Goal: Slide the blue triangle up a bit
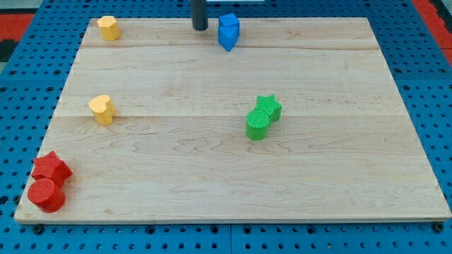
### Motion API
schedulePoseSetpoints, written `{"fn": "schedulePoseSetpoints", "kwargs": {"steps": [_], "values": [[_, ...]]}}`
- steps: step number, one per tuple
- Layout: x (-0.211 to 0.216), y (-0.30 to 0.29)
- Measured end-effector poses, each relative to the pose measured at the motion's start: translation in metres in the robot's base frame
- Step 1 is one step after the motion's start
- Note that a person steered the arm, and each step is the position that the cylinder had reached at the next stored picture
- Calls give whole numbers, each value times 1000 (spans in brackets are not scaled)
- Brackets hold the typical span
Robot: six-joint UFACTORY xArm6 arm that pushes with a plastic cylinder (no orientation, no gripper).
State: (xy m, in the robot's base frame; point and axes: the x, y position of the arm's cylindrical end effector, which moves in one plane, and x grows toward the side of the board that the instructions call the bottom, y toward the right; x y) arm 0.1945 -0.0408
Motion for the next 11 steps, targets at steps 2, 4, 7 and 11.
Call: {"fn": "schedulePoseSetpoints", "kwargs": {"steps": [2, 4, 7, 11], "values": [[42, 85], [103, 128], [60, 29], [66, 121]]}}
